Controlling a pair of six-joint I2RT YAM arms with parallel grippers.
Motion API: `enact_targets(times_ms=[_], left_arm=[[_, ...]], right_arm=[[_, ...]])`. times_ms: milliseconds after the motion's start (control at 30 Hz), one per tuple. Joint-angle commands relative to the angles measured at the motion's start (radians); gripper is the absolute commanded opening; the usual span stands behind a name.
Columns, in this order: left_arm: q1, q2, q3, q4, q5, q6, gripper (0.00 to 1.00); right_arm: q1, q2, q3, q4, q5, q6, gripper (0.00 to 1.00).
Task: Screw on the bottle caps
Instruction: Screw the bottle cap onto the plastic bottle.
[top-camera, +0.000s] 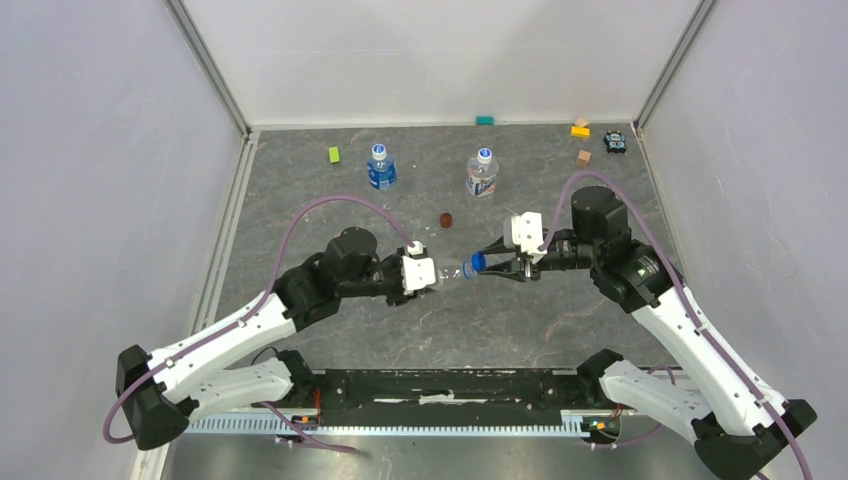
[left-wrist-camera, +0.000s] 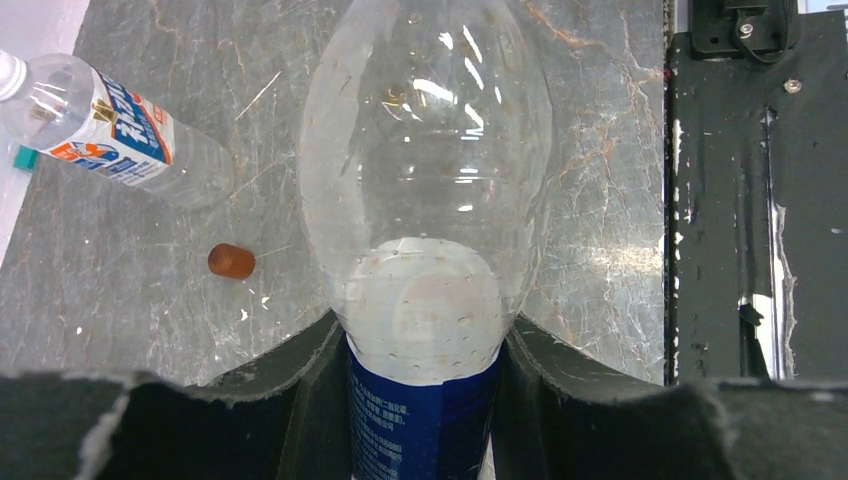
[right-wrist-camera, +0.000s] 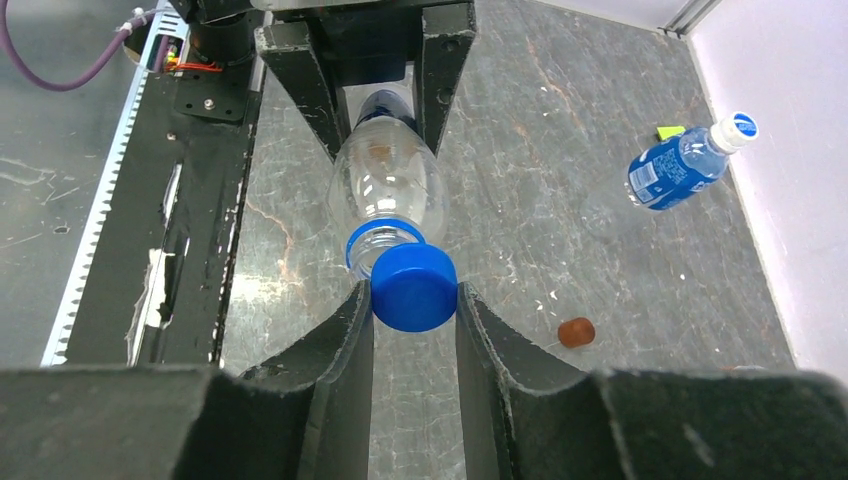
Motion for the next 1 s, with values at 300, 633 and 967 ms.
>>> enact_targets(times_ms=[300, 633, 967], left_arm=[[-0.002, 0.01, 0.055, 0.0, 0.025, 0.029, 0.47], [-0.004, 0.019, 0.069, -0.02, 0.052, 0.031, 0.45], [-0.006, 0.016, 0.099, -0.044, 0.068, 0.025, 0.44]], right_arm=[[0.023, 0.0, 0.042, -0.061, -0.004, -0.044, 0.01], [0.035, 0.018, 0.053, -0.045, -0.023, -0.032, 0.01], [0.063, 0.033, 0.05, -0.099, 0.039, -0.061, 0.01]])
